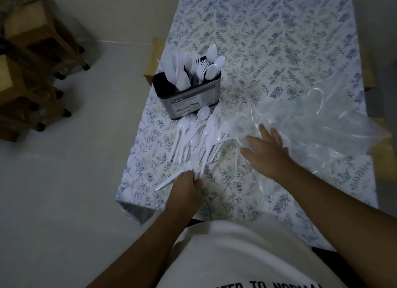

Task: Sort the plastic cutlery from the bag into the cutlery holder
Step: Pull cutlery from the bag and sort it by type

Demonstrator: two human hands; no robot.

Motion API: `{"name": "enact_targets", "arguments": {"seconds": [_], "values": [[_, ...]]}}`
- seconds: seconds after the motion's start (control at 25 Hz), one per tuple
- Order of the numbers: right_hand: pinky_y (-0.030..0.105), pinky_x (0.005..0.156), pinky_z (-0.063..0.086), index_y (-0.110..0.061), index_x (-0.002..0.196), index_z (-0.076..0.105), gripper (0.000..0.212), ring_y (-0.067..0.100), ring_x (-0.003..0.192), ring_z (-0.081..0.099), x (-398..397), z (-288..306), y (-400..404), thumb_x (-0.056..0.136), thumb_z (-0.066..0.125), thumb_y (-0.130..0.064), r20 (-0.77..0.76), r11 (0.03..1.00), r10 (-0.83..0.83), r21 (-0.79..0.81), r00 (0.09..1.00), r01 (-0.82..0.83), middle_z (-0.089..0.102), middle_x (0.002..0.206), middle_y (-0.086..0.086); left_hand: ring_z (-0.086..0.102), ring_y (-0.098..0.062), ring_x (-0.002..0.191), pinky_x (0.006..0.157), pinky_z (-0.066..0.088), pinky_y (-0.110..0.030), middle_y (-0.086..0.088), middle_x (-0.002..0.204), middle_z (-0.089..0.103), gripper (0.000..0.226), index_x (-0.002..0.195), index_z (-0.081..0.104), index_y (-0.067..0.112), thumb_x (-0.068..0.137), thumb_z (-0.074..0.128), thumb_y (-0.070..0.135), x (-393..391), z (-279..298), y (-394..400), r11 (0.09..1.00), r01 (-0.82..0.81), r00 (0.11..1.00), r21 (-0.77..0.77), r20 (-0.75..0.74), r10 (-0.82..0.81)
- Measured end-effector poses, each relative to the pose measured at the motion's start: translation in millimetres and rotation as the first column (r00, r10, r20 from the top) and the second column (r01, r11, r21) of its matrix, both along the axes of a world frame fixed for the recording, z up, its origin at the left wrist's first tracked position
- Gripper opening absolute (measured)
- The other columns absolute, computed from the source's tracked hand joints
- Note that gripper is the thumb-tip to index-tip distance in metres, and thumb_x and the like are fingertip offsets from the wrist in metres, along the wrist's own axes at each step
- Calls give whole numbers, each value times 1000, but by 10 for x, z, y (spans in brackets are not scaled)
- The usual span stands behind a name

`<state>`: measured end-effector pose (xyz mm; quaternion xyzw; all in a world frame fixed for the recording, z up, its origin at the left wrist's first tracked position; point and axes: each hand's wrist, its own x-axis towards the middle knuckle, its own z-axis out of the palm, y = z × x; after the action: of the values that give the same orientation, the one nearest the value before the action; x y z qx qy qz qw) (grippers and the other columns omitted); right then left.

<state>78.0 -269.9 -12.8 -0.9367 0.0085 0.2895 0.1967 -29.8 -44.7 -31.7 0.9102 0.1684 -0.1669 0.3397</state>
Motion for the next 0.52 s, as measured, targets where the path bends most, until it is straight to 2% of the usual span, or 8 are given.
{"name": "enact_targets", "arguments": {"seconds": [0.08,0.12,0.2,0.24,0.28,0.4,0.44,0.52], "values": [[65,119,6,-31,141,54,52,24,157,-5,-43,-91,-8,99,43,-59,9,999,30,-15,1000,-30,13,170,-10,44,-12,58,50,29,-22,2,66,48,34,70,44,20,103,53,24,18,82,-2,999,-49,999,-15,4,49],[63,118,11,-28,131,61,46,25,157,4,-100,-148,-11,100,43,-56,65,998,62,-20,996,-61,26,167,-10,43,-11,56,49,29,-21,3,64,47,36,69,44,21,103,53,24,60,108,-6,999,-52,999,-10,12,52],[52,114,25,-24,107,67,32,26,145,33,-255,-219,-7,98,48,-49,239,991,137,-20,961,-136,56,146,-7,41,-8,53,47,27,-19,4,61,45,39,65,41,22,102,54,23,188,168,-20,999,-33,999,11,20,33],[45,108,31,-24,104,67,28,25,134,44,-341,-228,-6,96,51,-45,296,986,161,-11,941,-166,65,131,-6,41,-9,53,46,26,-19,5,61,44,40,65,40,22,101,55,23,248,188,-33,1000,-16,1000,19,19,15],[41,102,34,-25,111,67,27,25,124,49,-428,-236,-2,94,55,-42,317,982,178,5,932,-189,68,120,-5,41,-10,53,46,27,-20,4,61,44,40,64,39,22,101,56,23,296,196,-53,1000,2,1000,22,17,-2],[42,93,42,-34,150,44,62,25,112,50,-630,-258,-15,91,57,-40,250,960,279,-73,927,-269,61,119,-4,40,-8,53,48,27,-23,3,61,45,39,65,40,21,100,57,23,339,172,-123,998,54,999,13,-7,-54],[43,91,42,-36,154,38,66,25,111,49,-664,-282,-29,91,57,-41,238,952,304,-103,922,-288,59,119,-4,40,-8,53,49,28,-24,3,61,45,37,66,40,21,99,57,24,324,152,-143,997,73,997,3,-21,-73],[42,91,42,-37,152,42,62,26,111,49,-657,-280,-59,93,59,-41,231,966,260,-61,938,-252,59,118,-2,43,-12,55,51,31,-26,3,62,46,37,66,41,22,99,57,25,283,117,-186,993,122,992,-1,-24,-122]]}}
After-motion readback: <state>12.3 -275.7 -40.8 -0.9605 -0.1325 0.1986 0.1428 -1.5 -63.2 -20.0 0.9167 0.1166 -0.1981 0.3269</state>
